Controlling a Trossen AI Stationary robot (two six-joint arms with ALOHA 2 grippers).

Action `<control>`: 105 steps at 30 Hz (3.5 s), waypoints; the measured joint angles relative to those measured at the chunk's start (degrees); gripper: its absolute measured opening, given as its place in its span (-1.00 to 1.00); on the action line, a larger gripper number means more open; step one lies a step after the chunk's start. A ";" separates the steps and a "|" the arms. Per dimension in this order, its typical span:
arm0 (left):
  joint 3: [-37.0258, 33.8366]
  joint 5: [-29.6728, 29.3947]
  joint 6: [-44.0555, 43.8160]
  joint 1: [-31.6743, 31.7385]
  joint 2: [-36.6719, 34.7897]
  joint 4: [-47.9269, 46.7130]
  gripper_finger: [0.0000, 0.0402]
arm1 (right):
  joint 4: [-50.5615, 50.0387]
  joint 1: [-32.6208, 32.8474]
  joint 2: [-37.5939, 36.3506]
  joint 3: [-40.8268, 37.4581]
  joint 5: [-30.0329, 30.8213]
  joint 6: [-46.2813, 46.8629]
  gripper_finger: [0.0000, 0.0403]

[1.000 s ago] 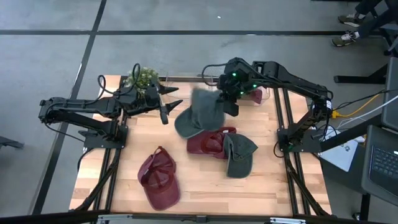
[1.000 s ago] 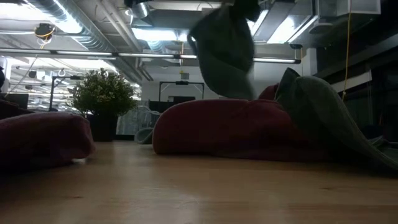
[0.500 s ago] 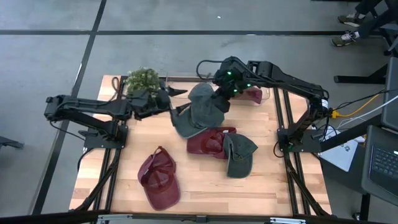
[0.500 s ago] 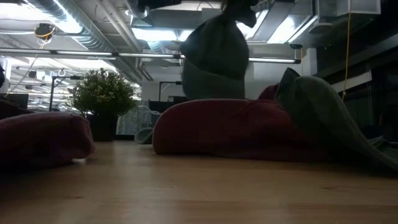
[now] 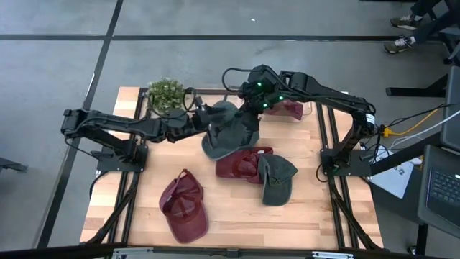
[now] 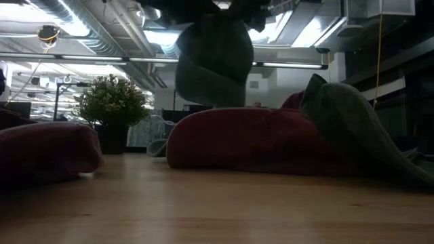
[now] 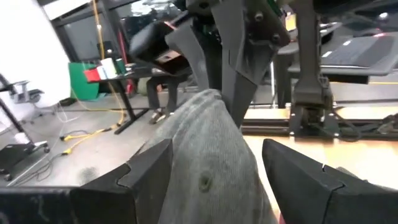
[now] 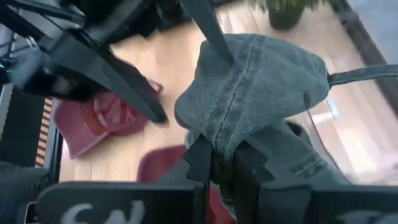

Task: Pick & Place hat
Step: Put the bottom left gray cap into the left transparent bin

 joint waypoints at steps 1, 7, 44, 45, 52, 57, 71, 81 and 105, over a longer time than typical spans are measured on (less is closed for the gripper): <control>0.00 1.27 -0.05 0.27 0.24 0.13 0.22 | 0.30 0.03 0.00 0.00 -0.15 -0.59 -0.81; -0.02 5.38 -1.97 1.13 1.23 0.08 0.22 | 1.23 0.03 0.00 0.00 -4.39 -3.18 -0.81; -0.02 12.85 -4.58 1.62 1.29 -4.42 -0.06 | -0.03 0.09 -0.02 0.00 -13.31 -17.51 -0.80; -0.02 13.71 -4.57 1.62 1.29 -4.42 -0.12 | -0.21 0.08 -0.02 0.00 -13.30 -17.80 -0.80; -0.02 16.89 -4.57 1.67 1.10 -4.50 -0.60 | -0.74 0.05 -0.02 0.00 -13.19 -18.09 -0.79; -0.07 16.98 -5.87 2.16 0.15 -4.87 -0.95 | -1.27 -0.15 -0.04 0.00 -13.15 -18.58 -0.65; -0.07 -0.21 -19.68 2.21 -7.01 -9.08 -0.98 | -7.92 -4.89 -2.27 0.02 -2.84 -13.59 0.06; -0.04 -9.54 -31.23 4.83 -7.55 -3.41 -0.98 | 3.87 -4.89 -2.25 0.02 3.77 -7.26 0.15; -0.04 -11.73 -29.66 10.69 -7.50 -0.01 -0.98 | 20.02 -5.06 4.05 0.02 14.27 -5.49 0.68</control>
